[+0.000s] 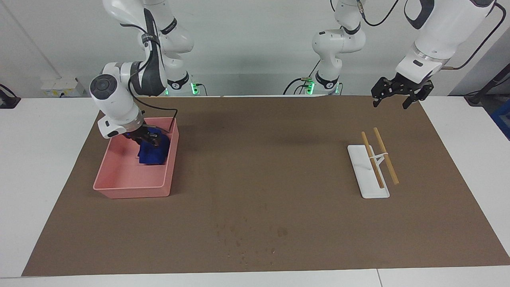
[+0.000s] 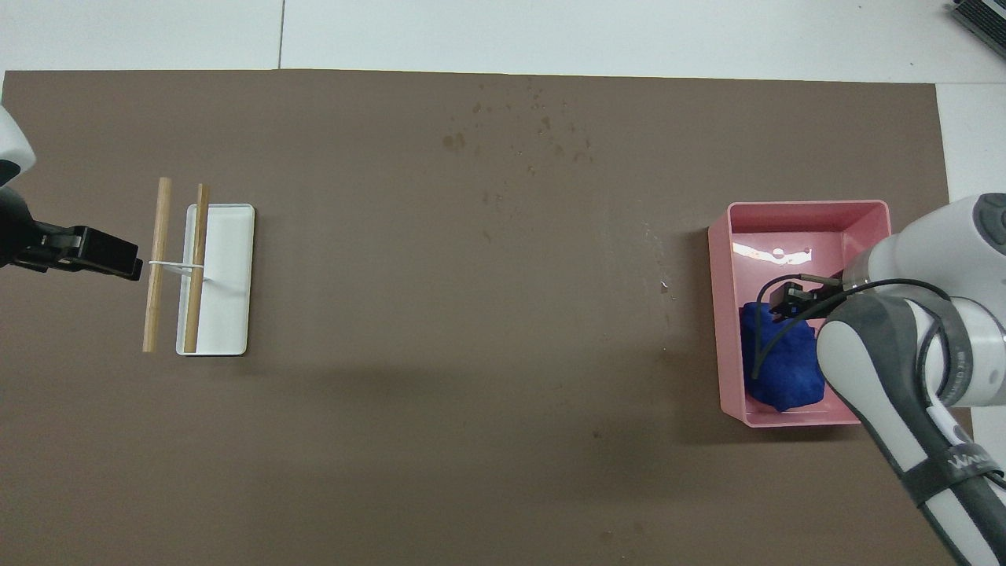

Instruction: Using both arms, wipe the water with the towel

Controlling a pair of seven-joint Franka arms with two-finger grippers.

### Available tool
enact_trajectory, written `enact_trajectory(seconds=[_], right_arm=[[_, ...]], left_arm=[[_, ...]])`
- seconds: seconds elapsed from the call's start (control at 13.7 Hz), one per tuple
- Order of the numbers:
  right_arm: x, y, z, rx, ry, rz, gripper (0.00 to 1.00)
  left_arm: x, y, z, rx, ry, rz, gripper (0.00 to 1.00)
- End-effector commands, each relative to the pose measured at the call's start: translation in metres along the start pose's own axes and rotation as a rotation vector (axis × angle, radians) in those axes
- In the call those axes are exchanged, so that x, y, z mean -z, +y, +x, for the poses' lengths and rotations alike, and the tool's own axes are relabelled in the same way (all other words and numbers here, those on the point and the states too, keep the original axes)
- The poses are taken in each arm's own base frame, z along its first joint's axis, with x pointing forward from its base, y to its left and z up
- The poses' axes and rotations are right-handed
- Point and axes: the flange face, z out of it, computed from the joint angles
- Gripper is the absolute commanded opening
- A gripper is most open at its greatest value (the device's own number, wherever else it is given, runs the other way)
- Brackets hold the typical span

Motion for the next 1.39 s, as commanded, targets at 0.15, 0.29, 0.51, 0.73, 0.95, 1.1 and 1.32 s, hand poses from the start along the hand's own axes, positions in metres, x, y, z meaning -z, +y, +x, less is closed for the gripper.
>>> enact_trajectory(seconds=[0.15,0.29,0.51,0.73,0.95,1.1,1.32], right_arm=[[0.109,-0.003,0.012,0.015,0.100,0.002,1.00],[0.151,-0.005,0.016,0.013,0.161,0.026,1.00],[0.201,-0.002,0.013,0.008,0.212,0.043,1.00],[0.217,-0.002,-0.006,0.055,0.188,0.031,1.00],[0.235,-0.003,-0.020,0.117,0.138,0.018,1.00],[0.235,-0.002,-0.030,0.141,0.098,0.019,1.00],[0.235,-0.002,-0.032,0.148,0.094,0.017,1.00]], left_arm=[[0.000,-0.001,-0.007,0.003,0.006,0.016,1.00],[0.001,-0.001,-0.007,0.003,0.007,0.016,1.00],[0.001,-0.001,-0.007,0.003,0.007,0.016,1.00],[0.001,-0.001,-0.007,0.003,0.007,0.016,1.00],[0.001,-0.001,-0.007,0.003,0.006,0.016,1.00],[0.001,-0.001,-0.007,0.003,0.007,0.016,1.00],[0.000,-0.001,-0.007,0.003,0.006,0.016,1.00]])
